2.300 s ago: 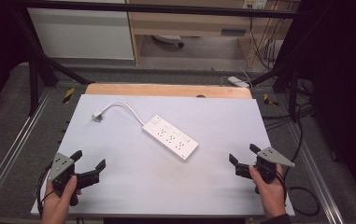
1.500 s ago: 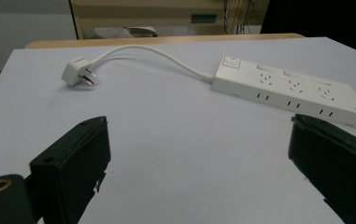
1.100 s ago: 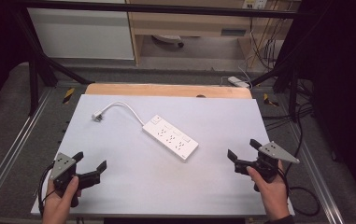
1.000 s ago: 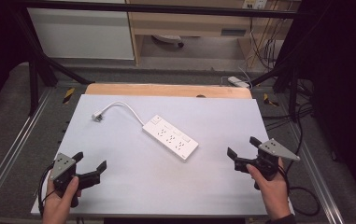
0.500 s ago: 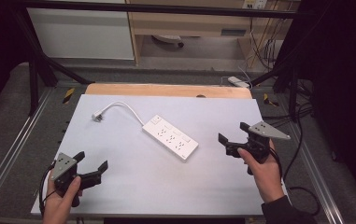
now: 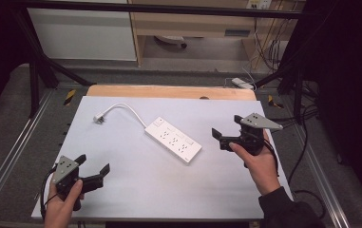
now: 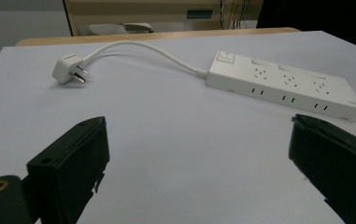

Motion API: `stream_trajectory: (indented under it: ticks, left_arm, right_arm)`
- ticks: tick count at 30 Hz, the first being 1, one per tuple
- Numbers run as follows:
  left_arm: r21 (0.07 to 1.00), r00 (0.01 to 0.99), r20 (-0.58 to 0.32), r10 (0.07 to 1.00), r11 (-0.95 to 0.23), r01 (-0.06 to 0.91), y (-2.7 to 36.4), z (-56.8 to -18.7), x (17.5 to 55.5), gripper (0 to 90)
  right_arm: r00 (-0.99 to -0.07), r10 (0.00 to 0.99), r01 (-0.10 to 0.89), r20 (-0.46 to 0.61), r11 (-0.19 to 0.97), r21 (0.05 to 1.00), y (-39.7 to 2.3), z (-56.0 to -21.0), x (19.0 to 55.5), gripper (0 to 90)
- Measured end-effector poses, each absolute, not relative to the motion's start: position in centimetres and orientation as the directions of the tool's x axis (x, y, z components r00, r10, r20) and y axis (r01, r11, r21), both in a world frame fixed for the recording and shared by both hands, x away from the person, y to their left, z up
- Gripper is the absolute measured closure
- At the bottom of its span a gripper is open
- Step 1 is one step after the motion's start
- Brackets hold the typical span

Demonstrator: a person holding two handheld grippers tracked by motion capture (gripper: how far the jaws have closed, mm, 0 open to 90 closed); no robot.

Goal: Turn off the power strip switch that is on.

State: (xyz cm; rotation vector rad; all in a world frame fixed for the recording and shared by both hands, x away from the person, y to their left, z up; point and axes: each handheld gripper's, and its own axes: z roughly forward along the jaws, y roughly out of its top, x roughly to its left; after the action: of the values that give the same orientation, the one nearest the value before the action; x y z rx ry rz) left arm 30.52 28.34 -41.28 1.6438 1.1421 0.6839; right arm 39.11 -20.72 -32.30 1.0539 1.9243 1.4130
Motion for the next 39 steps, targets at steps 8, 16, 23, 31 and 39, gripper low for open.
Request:
stream_trajectory:
  ticks: [8,16,23,31,39]
  left_arm:
    - [0.93,0.396,-0.081,0.915,-0.074,0.361,28.5,-41.3,30.5,5.1]
    - [0.929,0.398,-0.083,0.913,-0.073,0.362,28.4,-41.3,30.6,5.1]
    - [0.927,0.397,-0.091,0.913,-0.067,0.368,28.5,-41.4,30.6,5.2]
    - [0.928,0.401,-0.083,0.912,-0.077,0.365,28.3,-41.3,30.6,5.2]
    - [0.927,0.405,-0.079,0.911,-0.082,0.366,28.3,-41.3,30.7,5.2]
  right_arm:
    - [-0.571,0.82,0.294,0.037,0.162,0.942,-19.9,-32.4,40.1,7.3]
    - [-0.576,0.817,0.301,0.032,0.175,0.937,-18.8,-32.4,41.7,11.3]
    - [-0.574,0.818,0.316,0.035,0.182,0.931,-18.2,-32.8,42.7,11.0]
    - [-0.57,0.821,0.329,0.023,0.202,0.923,-17.5,-33.2,43.6,5.8]
    - [-0.579,0.815,0.347,0.026,0.218,0.912,-16.9,-33.8,44.5,5.1]
